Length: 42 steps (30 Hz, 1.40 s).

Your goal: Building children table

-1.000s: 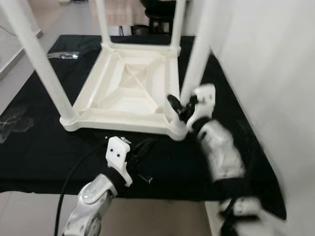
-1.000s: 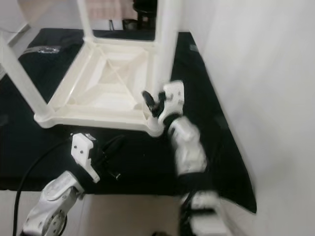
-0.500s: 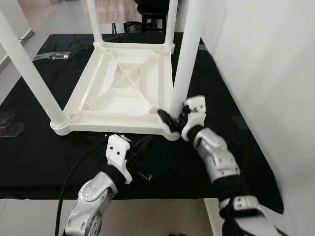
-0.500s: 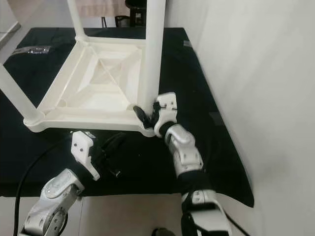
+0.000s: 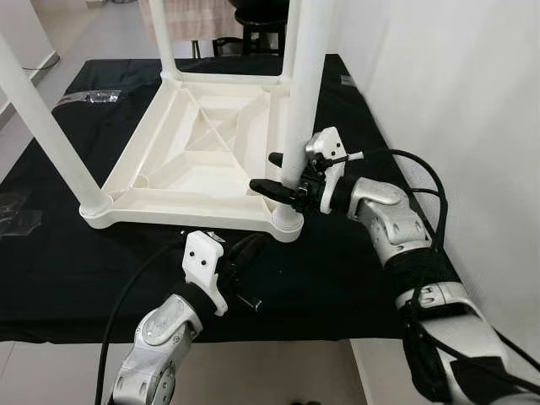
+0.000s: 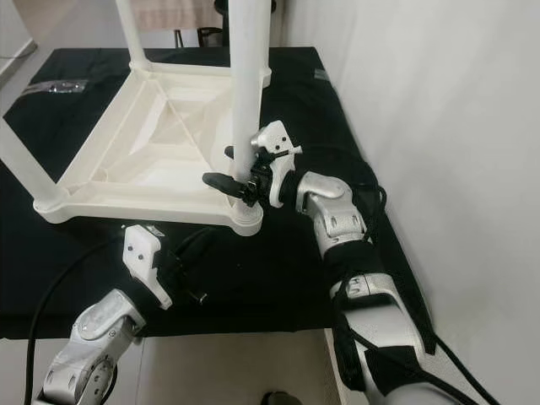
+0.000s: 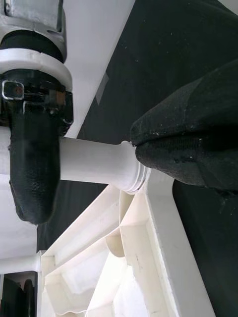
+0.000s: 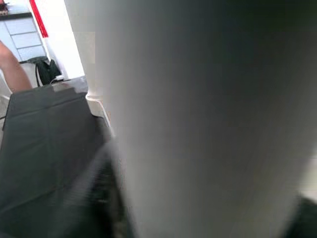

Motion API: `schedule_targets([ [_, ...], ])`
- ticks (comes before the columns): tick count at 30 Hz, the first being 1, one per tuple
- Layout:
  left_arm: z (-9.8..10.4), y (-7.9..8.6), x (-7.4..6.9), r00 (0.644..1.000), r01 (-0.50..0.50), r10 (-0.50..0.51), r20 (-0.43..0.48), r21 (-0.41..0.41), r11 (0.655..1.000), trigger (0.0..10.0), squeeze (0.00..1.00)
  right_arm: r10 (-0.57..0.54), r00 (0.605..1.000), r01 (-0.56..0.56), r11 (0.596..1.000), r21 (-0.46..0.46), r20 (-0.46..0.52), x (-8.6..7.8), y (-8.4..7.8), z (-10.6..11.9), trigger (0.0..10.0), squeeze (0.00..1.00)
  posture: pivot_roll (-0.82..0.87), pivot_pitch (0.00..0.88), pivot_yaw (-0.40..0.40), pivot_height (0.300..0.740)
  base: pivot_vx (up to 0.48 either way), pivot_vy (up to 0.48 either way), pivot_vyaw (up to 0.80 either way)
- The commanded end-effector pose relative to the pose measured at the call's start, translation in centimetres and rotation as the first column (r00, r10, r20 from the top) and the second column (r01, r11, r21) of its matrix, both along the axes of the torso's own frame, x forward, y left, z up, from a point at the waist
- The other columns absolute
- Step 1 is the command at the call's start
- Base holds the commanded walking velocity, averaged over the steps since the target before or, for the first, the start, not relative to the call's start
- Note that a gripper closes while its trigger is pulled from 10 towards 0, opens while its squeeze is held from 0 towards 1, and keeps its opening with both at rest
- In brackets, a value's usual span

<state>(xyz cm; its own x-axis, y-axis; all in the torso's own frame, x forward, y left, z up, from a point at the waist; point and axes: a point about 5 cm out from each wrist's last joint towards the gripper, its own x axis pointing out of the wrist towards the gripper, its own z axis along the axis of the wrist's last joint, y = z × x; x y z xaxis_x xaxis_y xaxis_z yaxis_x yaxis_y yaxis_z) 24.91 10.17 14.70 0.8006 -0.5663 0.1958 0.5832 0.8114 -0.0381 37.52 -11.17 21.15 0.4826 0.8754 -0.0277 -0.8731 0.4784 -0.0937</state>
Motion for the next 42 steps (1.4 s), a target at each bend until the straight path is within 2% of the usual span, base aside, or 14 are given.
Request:
schedule_targets([
  [1, -0.5, 0.1, -0.1, 1.000, -0.007, 0.007, -0.019, 0.015, 1.000, 10.0, 0.00, 0.043, 0.999, -0.043, 0.999, -0.004, -0.017, 0.0, 0.5, -0.2, 0.0, 0.00, 0.04, 0.127, -0.038, 0.740, 0.000, 0.000, 0.00],
  [12, -0.4, 0.1, -0.2, 1.000, -0.006, 0.006, -0.020, 0.015, 1.000, 10.0, 0.00, -0.012, 0.999, 0.011, 1.000, -0.021, -0.035, 0.6, -0.1, -0.7, 0.0, 0.00, 0.05, 0.132, -0.037, 0.740, 0.000, 0.000, 0.00],
  [16, -0.4, 0.1, -0.2, 1.000, -0.007, 0.007, -0.018, 0.013, 1.000, 10.0, 0.00, -0.181, 0.980, 0.177, 0.983, -0.058, -0.084, 0.2, -2.0, -3.3, 0.0, 0.00, 0.05, 0.135, -0.040, 0.740, 0.000, 0.000, 0.00],
  [17, -0.4, 0.1, -0.2, 1.000, -0.007, 0.008, -0.018, 0.013, 1.000, 10.0, 0.00, -0.293, 0.948, 0.281, 0.954, -0.105, -0.121, -0.1, -2.4, -5.0, 0.0, 0.00, 0.04, 0.139, -0.042, 0.740, 0.000, 0.000, 0.00],
  [18, -0.3, 0.2, -0.2, 1.000, -0.008, 0.008, -0.017, 0.013, 1.000, 10.0, 0.00, -0.514, 0.849, 0.496, 0.855, -0.148, -0.123, -0.1, -3.1, -6.5, 0.0, 0.00, 0.03, 0.144, -0.040, 0.740, 0.000, 0.000, 0.00],
  [19, -0.3, 0.2, -0.2, 1.000, -0.008, 0.008, -0.017, 0.013, 1.000, 10.0, 0.00, -0.514, 0.849, 0.496, 0.855, -0.148, -0.123, -0.1, -3.1, -6.5, 0.0, 0.00, 0.03, 0.144, -0.040, 0.740, 0.000, 0.000, 0.00],
  [20, -0.2, 0.3, -0.2, 1.000, -0.007, 0.008, -0.016, 0.014, 1.000, 10.0, 0.00, -0.662, 0.693, 0.662, 0.741, -0.111, -0.286, -3.0, -1.6, -9.5, 0.0, 0.00, 0.04, 0.153, -0.035, 0.740, 0.000, 0.000, 0.00],
  [22, -0.2, 0.3, -0.2, 1.000, -0.007, 0.008, -0.016, 0.014, 1.000, 10.0, 0.00, -0.670, 0.662, 0.684, 0.723, -0.094, -0.335, -3.9, -1.3, -9.9, 0.0, 0.00, 0.04, 0.153, -0.035, 0.740, 0.000, 0.000, 0.00],
  [31, -0.3, 0.2, -0.1, 1.000, -0.006, 0.006, -0.020, 0.014, 1.000, 10.0, 0.00, -0.624, 0.751, 0.620, 0.779, -0.097, -0.215, -2.8, 0.8, -7.9, 0.0, 0.00, 0.02, 0.143, -0.021, 0.740, 0.000, 0.000, 0.00],
  [32, -0.4, 0.2, -0.1, 1.000, -0.008, 0.008, -0.020, 0.015, 1.000, 10.0, 0.00, -0.621, 0.759, 0.616, 0.782, -0.093, -0.197, -2.4, 1.2, -7.4, 4.2, 0.00, 0.02, 0.140, -0.022, 0.740, 0.000, 0.000, 0.00],
  [33, -0.4, 0.2, -0.1, 1.000, -0.009, 0.009, -0.020, 0.015, 1.000, 10.0, 0.00, -0.615, 0.766, 0.611, 0.787, -0.083, -0.189, -2.1, 1.4, -7.0, 10.0, 0.00, 0.02, 0.140, -0.022, 0.740, 0.000, 0.000, 0.00],
  [34, -0.4, 0.2, -0.1, 1.000, -0.009, 0.009, -0.020, 0.015, 1.000, 10.0, 0.00, -0.615, 0.766, 0.611, 0.787, -0.083, -0.189, -2.1, 1.4, -7.0, 10.0, 0.00, 0.02, 0.140, -0.022, 0.740, 0.000, 0.000, 0.00],
  [35, -0.4, 0.2, -0.1, 1.000, -0.010, 0.010, -0.021, 0.015, 1.000, 10.0, 0.00, -0.593, 0.782, 0.596, 0.801, -0.046, -0.191, -2.1, 1.8, -6.2, 10.0, 1.00, 0.03, 0.136, -0.022, 0.740, 0.000, 0.000, 0.00],
  [42, -0.5, 0.2, -0.1, 1.000, -0.005, 0.006, -0.026, 0.013, 1.000, 10.0, 0.00, -0.489, 0.862, 0.501, 0.861, 0.086, -0.133, -1.7, 2.3, -2.8, 10.0, 1.00, 0.02, 0.130, -0.021, 0.740, 0.000, 0.000, 0.00],
])
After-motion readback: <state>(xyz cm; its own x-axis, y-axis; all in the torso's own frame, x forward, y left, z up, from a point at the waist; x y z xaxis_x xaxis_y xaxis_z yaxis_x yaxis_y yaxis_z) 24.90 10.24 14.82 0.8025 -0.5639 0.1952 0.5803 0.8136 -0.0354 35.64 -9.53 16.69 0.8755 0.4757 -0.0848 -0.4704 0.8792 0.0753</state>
